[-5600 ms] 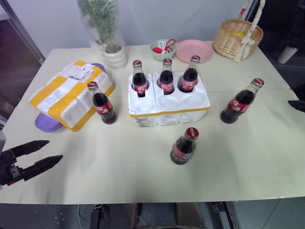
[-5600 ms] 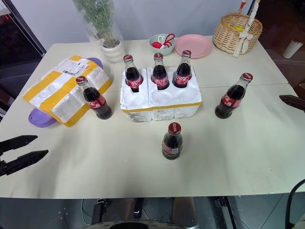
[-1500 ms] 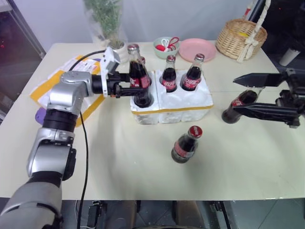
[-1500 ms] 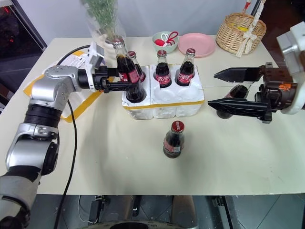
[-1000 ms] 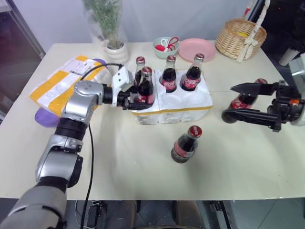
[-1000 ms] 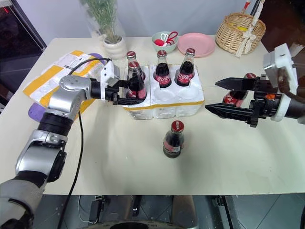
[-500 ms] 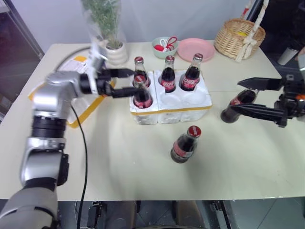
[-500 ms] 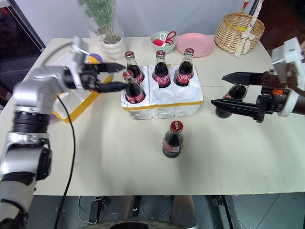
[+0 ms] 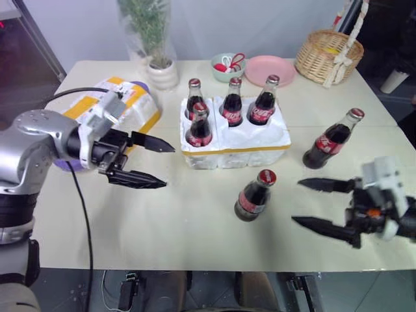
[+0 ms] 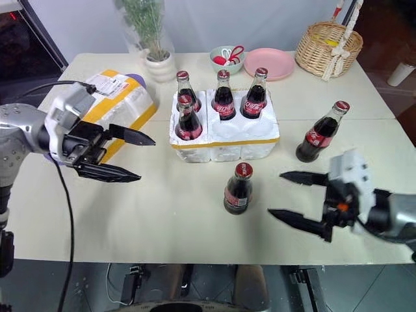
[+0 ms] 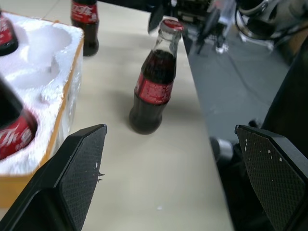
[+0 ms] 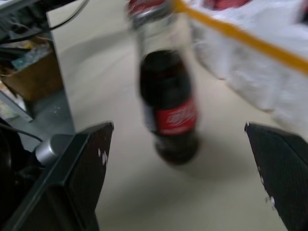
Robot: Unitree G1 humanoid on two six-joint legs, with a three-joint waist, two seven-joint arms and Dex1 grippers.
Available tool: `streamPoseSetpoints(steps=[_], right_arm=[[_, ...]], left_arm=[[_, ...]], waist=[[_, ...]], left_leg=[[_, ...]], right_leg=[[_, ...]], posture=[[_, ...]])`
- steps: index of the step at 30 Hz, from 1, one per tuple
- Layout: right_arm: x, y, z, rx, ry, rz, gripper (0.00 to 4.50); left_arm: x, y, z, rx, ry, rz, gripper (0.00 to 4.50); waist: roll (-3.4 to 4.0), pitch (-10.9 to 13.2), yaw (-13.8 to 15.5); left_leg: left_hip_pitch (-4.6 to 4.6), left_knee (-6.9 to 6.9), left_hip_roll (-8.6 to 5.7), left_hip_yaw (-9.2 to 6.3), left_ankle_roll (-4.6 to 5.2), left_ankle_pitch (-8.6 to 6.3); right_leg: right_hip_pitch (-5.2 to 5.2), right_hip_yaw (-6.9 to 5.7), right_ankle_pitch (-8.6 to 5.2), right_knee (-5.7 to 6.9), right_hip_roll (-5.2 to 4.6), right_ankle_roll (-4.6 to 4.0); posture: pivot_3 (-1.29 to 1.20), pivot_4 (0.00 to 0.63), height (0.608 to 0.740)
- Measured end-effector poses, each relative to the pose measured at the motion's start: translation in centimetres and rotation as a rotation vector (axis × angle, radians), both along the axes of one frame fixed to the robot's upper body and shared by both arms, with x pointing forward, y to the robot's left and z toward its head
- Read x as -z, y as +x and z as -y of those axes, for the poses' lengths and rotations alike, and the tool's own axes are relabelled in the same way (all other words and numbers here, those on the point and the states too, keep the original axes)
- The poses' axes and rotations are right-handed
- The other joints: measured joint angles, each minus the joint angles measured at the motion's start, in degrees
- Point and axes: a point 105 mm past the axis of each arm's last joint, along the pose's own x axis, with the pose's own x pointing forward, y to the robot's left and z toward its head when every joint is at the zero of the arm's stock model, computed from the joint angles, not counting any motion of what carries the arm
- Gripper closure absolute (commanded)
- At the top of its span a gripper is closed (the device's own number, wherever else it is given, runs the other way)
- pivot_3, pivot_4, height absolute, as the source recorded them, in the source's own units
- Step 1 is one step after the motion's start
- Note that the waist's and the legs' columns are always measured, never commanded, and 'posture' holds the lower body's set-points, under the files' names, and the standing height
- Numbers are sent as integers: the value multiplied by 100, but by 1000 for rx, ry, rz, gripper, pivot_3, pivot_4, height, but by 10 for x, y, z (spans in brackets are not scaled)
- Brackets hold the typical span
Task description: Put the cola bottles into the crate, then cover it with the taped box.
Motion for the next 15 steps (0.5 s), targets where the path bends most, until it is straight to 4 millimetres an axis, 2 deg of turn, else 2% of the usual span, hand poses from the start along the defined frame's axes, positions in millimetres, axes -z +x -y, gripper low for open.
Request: streamPoseSetpoints(steps=[4, 8, 15], right_arm=[[17, 7, -14, 12, 55, -20, 0], [27, 16, -21, 15, 70, -29, 0], [31, 28, -35, 3, 122, -25, 0]], left_arm=[[7, 3, 13, 35, -8, 14, 28], [4, 5, 18, 36, -17, 33, 28], [3, 6, 22, 23, -30, 33, 28]], waist=[[0, 0, -18], [-1, 1, -14], [-1, 1, -10]], left_leg=[[0, -1, 1, -1, 0, 0], [0, -4, 1, -3, 0, 0], [0, -5, 1, -8, 0, 0]], right_leg=[[-2, 0, 0, 1, 1, -1], [-2, 0, 0, -2, 2, -1], [-2, -1, 0, -1, 3, -1]], posture=[[0, 150, 737], [0, 150, 737], [0, 150, 737]])
